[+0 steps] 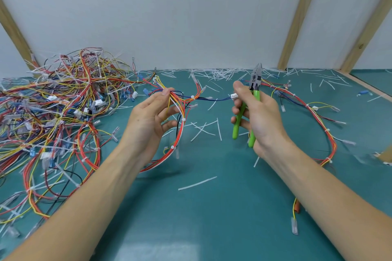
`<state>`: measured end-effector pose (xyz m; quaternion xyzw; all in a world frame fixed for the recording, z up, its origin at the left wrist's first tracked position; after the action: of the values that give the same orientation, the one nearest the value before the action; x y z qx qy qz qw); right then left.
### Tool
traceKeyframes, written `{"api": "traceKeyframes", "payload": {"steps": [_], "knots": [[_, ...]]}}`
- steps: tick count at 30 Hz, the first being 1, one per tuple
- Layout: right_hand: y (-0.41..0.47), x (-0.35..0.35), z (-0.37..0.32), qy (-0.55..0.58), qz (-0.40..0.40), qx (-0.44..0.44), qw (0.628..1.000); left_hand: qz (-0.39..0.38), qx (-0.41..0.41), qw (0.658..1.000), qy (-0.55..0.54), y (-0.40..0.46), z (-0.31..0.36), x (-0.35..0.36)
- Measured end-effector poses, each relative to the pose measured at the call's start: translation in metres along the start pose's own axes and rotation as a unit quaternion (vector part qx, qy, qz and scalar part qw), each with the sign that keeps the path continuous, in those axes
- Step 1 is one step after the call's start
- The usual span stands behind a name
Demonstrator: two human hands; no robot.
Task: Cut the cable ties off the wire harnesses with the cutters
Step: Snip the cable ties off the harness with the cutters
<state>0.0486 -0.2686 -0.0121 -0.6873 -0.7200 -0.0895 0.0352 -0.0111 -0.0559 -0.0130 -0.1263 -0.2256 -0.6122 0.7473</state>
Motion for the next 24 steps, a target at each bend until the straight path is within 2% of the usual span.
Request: {"api": "traceKeyframes", "payload": {"steps": [5, 9, 11, 15, 21, 24], "knots": [[-0.008, 0.002, -0.012, -0.053, 0.008, -0.108, 0.993, 0.024, 0.015, 0.999, 0.038, 0.0, 0.001, -0.003], [-0.018, 0.013, -0.017, -0.084, -0.02, -0.171, 0.982, 0.067, 0.077, 0.983, 0.152, -0.001, 0.004, -0.006], [-0.022, 0.025, -0.013, -0.11, -0.092, -0.162, 0.976, 0.071, 0.124, 0.97, 0.195, -0.002, 0.008, -0.003], [-0.031, 0.044, 0.008, -0.174, -0.213, -0.098, 0.957, 0.017, 0.191, 0.956, 0.222, -0.008, 0.01, 0.01], [-0.029, 0.043, 0.015, -0.207, -0.233, -0.052, 0.949, 0.008, 0.226, 0.93, 0.29, -0.011, 0.01, 0.01], [-0.03, 0.043, 0.017, -0.228, -0.256, -0.037, 0.939, -0.014, 0.228, 0.928, 0.294, -0.012, 0.009, 0.013]]}}
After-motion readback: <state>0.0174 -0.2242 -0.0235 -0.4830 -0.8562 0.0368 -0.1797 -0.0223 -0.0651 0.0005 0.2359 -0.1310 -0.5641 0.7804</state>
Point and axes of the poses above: each hand's wrist, its own y-axis towards the middle knuckle, its own x-axis out of the palm, z = x × y, the point moved 6 cm from there along y, towards the middle knuckle, and after that the axes turned 5 degrees about -y, right-handed, at the moved point
